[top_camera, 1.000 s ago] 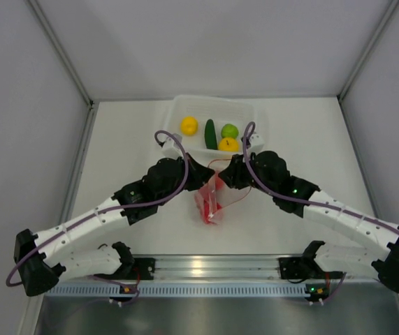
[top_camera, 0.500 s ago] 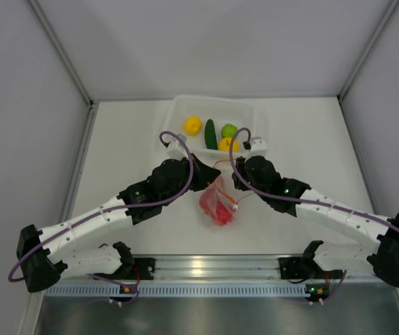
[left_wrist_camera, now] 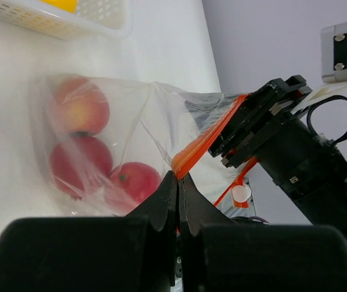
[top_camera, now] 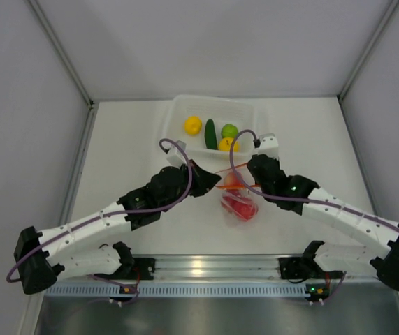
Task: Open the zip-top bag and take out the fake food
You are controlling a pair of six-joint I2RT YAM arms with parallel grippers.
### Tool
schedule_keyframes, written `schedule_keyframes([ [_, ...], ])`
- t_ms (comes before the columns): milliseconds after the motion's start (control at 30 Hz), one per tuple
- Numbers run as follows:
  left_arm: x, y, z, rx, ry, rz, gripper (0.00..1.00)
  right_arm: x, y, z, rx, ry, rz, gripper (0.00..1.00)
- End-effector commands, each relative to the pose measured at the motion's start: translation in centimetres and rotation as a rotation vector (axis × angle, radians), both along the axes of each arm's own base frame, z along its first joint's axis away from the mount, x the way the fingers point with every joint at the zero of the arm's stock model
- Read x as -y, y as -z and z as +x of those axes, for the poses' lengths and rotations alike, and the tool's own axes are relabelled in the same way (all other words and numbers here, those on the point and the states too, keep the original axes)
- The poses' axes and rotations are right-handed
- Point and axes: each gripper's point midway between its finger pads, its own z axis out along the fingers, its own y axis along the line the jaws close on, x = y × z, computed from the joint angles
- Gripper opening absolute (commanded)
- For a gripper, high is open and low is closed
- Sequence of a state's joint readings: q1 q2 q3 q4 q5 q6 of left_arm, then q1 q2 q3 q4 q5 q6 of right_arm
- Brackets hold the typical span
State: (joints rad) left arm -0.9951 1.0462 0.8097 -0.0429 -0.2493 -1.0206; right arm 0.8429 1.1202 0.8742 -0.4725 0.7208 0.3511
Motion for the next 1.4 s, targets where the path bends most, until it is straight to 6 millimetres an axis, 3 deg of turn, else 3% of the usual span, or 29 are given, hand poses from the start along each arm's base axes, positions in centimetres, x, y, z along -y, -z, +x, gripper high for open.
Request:
schedule_keyframes([
  [0, -0.5, -1.4, 1.1, 0.039, -0.043, -0.019, 0.0, 7.1, -4.2, -0.4, 0.064, 0.189, -0.194, 0.26],
  [133, 0.8, -1.1, 0.8, 0.04, 0.018, 0.006, 0.0, 6.4, -5.8, -0.9, 0.066, 0.132, -0.142, 0.26],
  [233, 1.9, 0.6, 0.8, 0.0, 0.053, 0.036, 0.0, 1.5, -3.7, -1.7, -0.035, -0.111, -0.004, 0.27],
  [267, 2.1, 1.1, 0.8, -0.012, 0.056, 0.043, 0.0, -0.4, -1.9, -2.7, -0.106, -0.21, 0.048, 0.27],
  [300, 2.4, 2.3, 0.8, -0.031, 0.061, 0.06, 0.0, -1.3, -0.9, -3.2, -0.137, -0.238, 0.081, 0.27],
  [367, 2.9, 2.4, 0.8, -0.038, 0.071, 0.039, 0.0, -2.5, 1.5, -4.0, -0.191, -0.276, 0.109, 0.28],
  [500, 3.0, 3.1, 0.6, -0.05, 0.075, 0.034, 0.0, -2.8, 4.3, -5.0, -0.256, -0.258, 0.143, 0.31],
  [733, 3.5, 3.6, 0.5, -0.059, 0.097, 0.033, 0.0, -2.8, 7.0, -6.3, -0.291, -0.261, 0.176, 0.39],
  [1067, 4.9, 3.8, 0.0, -0.062, 0.134, 0.044, 0.0, -6.1, 6.3, -5.2, -0.202, -0.267, 0.407, 0.46],
  [1267, 4.8, 4.2, 0.0, -0.063, 0.132, 0.055, 0.0, -7.7, 6.7, -4.7, -0.214, -0.289, 0.431, 0.56],
  [1367, 4.8, 4.3, -0.1, -0.064, 0.135, 0.057, 0.0, -7.9, 7.9, -4.5, -0.241, -0.289, 0.38, 0.62],
])
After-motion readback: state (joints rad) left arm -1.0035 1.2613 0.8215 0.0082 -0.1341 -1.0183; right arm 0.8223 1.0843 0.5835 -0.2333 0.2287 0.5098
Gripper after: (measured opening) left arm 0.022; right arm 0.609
